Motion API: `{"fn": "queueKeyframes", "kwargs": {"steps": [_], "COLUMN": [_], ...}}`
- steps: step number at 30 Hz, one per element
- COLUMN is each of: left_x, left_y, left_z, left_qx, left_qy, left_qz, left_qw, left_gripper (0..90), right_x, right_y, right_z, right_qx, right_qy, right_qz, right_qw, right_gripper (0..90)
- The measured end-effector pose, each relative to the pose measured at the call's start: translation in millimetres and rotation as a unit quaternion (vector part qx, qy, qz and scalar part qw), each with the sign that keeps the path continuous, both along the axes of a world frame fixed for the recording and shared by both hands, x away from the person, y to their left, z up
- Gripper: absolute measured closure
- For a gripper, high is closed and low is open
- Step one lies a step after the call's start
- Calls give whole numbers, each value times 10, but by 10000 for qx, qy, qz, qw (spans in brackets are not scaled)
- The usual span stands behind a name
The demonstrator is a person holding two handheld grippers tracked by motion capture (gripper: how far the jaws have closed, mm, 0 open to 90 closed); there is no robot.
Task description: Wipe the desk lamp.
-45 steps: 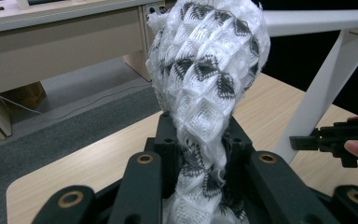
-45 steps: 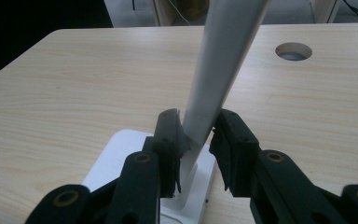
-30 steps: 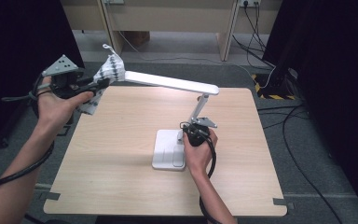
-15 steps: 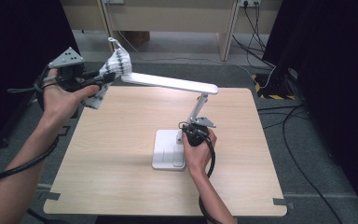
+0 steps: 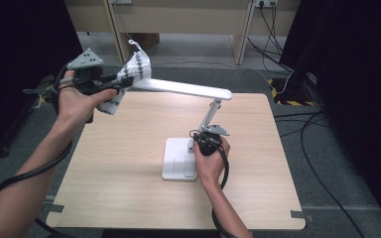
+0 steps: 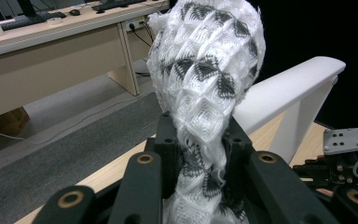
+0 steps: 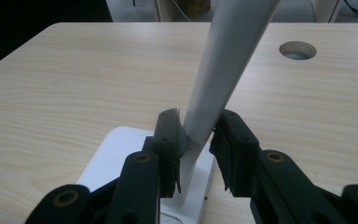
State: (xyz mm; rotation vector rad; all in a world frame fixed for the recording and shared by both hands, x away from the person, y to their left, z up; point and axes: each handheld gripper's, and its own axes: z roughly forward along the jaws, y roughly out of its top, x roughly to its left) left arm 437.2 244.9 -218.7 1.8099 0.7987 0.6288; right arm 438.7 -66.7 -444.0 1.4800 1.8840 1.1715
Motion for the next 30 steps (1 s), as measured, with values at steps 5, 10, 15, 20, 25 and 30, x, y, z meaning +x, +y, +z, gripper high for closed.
{"fn": "queueKeyframes", "kwargs": {"steps": [5,10,15,20,25,30], "left_x": [7,-5,10,26,28,44], "left_y": [-46,-93,-165,-228,-309,-382], "left_z": [16,34,28,12,1,-16], "left_qx": [19,15,40,24,37,40], "left_qy": [-31,-103,-93,-70,-63,-111], "left_qz": [-33,-84,-141,-181,-246,-303], "left_qw": [10000,9999,9999,9998,9997,9995], "left_gripper": [727,728,727,728,727,728], "right_x": [0,-1,-1,-3,-3,-4], "right_y": [0,2,1,2,3,3], "right_z": [-8,-8,-10,-12,-14,-13], "right_qx": [-14,-15,-21,-12,-14,-16], "right_qy": [-1,10,0,0,-12,-2], "right_qz": [6,10,14,10,8,13], "right_qw": [10000,10000,10000,10000,10000,10000], "right_gripper": [709,709,709,709,709,709]}}
